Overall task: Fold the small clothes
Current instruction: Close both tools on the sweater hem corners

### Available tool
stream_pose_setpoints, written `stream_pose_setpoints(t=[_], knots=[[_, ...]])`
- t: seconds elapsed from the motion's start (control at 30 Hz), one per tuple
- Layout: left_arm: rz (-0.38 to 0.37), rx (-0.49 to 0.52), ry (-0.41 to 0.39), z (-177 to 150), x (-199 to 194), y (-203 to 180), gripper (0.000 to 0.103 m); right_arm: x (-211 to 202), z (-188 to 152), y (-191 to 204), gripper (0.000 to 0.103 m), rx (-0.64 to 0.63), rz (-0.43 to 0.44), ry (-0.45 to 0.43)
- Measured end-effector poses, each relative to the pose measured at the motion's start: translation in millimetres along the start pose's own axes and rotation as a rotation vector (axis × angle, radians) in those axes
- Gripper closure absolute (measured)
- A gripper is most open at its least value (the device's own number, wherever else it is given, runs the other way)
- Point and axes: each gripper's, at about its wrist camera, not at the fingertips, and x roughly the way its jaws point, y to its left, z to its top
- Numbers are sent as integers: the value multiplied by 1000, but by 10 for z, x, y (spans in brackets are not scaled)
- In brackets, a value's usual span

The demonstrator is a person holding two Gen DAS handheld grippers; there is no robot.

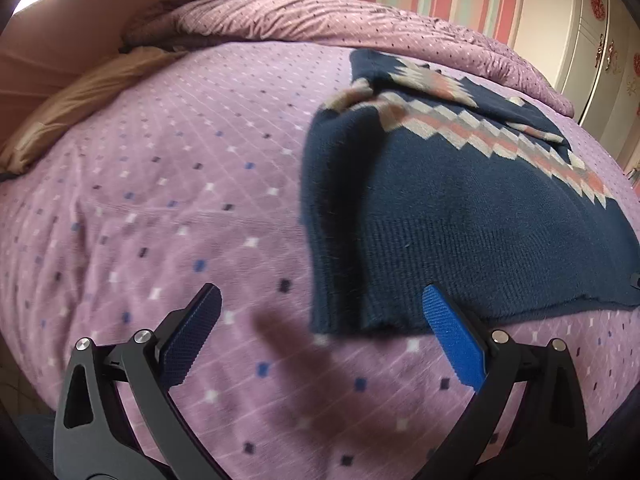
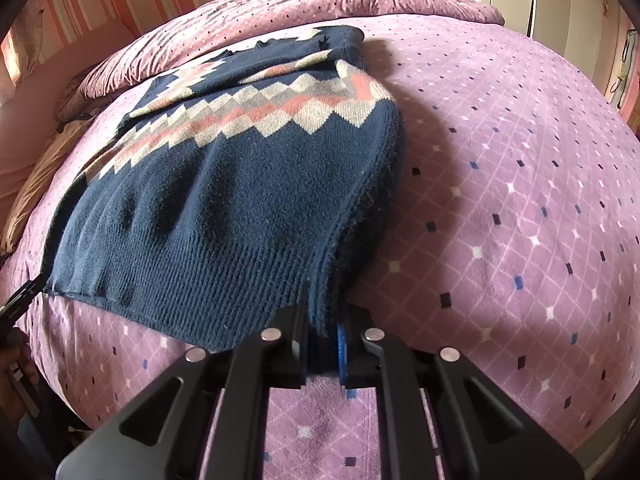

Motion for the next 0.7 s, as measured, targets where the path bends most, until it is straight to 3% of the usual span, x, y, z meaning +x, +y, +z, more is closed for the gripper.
stream_pose_setpoints(t=[0.13, 0.3, 0.37, 0.43, 0.53, 0.6, 0.7], knots=[[-65, -11, 65, -15, 194, -109, 3, 10, 7, 3, 93, 3, 1, 3], [-39, -29, 57, 19, 260, -152, 4, 32, 11, 6, 92, 0, 1, 7], [-24, -13, 52, 37, 248, -199, 17, 36, 12, 5, 91, 0, 2, 8], [-21, 20, 39, 72, 201, -272, 57, 39, 9, 5, 90, 1, 2, 8], [0, 12, 39, 120, 173, -286, 81, 45, 13, 6, 90, 5, 1, 6], [8, -17, 48, 150, 179, -232, 94, 41, 20, 12, 90, 5, 0, 2], [9, -3, 43, 179, 154, -213, 95, 11, 36, 25, 93, -1, 2, -8]])
